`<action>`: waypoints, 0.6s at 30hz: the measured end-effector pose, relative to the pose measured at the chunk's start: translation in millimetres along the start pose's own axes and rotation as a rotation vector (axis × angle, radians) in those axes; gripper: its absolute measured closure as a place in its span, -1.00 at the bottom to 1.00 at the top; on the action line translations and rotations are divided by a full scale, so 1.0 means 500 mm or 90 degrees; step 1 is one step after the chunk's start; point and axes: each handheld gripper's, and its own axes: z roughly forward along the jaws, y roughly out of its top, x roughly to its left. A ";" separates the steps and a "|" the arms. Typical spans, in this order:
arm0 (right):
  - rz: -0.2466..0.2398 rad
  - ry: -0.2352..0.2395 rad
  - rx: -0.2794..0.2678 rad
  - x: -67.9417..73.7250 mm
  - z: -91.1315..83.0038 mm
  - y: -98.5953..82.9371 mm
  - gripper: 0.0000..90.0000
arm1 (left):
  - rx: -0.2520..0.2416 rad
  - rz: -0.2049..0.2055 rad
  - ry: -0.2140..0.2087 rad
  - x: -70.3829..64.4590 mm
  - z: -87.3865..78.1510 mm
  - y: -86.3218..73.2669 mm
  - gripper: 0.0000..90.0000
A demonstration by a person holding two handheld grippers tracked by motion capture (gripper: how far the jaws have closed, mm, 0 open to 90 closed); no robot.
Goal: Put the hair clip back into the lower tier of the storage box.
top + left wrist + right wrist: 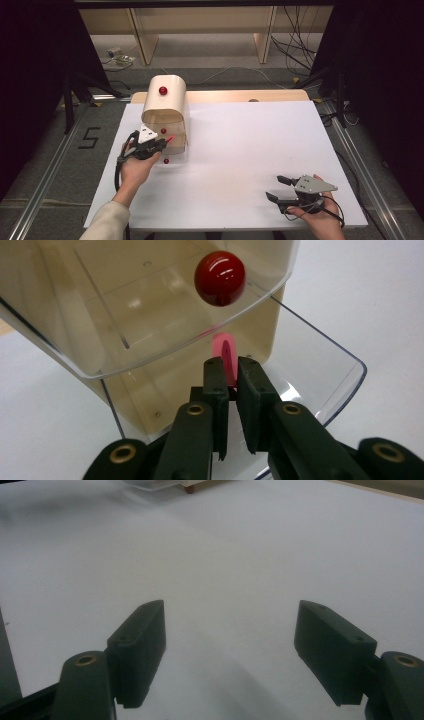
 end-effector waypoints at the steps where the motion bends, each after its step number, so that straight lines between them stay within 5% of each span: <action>1: 0.000 0.000 0.000 0.000 0.000 0.000 -0.34 | -0.001 0.000 0.000 0.001 -0.001 0.000 0.82; 18: 0.003 -0.003 -0.001 0.000 -0.002 0.000 -0.34 | -0.016 -0.015 -0.005 -0.005 -0.043 0.004 0.41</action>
